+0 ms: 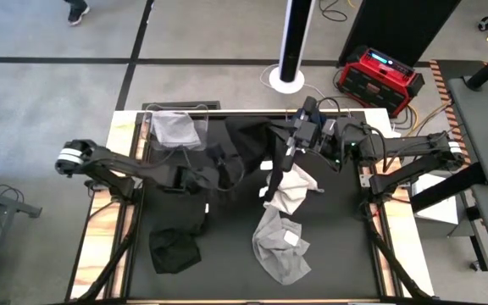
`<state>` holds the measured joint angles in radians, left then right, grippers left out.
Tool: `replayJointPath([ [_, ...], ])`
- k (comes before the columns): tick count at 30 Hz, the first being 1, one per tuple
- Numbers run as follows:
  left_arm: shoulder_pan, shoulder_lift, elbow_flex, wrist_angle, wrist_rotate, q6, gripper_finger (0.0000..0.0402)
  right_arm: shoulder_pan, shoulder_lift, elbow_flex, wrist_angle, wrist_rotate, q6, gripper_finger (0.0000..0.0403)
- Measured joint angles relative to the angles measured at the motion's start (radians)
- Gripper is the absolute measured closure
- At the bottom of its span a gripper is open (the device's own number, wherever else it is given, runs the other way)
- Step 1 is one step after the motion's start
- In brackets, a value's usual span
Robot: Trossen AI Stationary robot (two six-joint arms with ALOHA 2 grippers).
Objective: Sort towels by color in basket
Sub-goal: Put the right black towel into the right transparent bin
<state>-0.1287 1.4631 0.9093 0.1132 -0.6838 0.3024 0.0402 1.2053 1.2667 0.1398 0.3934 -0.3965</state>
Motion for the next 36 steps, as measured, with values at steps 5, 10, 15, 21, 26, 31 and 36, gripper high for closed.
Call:
replayJointPath([
  [5,-0.024,-0.006,-0.105,0.255,-0.002,-0.022,0.0113,0.000,0.000,-0.001,-0.001,0.000,0.003,0.0394],
  [10,-0.067,-0.029,-0.177,0.376,0.021,-0.014,0.0113,0.000,0.000,-0.002,-0.008,0.000,0.003,0.0394],
  [15,-0.073,0.035,-0.214,0.535,-0.012,-0.041,0.0113,0.000,0.000,-0.002,-0.007,0.000,0.006,0.0394],
  [21,-0.076,0.155,-0.216,0.622,-0.203,0.014,0.0113,0.000,0.000,-0.002,-0.001,0.000,0.020,0.0394],
  [26,-0.078,0.242,-0.199,0.727,-0.196,0.012,0.0113,0.000,0.000,-0.002,-0.005,0.000,0.026,0.0394],
  [31,-0.077,0.326,-0.195,0.915,-0.222,0.070,0.0113,0.000,0.000,-0.002,-0.007,0.000,0.030,0.0394],
  [36,-0.068,0.383,-0.188,1.023,-0.247,0.101,0.0113,0.000,0.000,-0.004,-0.006,0.000,0.030,0.0394],
])
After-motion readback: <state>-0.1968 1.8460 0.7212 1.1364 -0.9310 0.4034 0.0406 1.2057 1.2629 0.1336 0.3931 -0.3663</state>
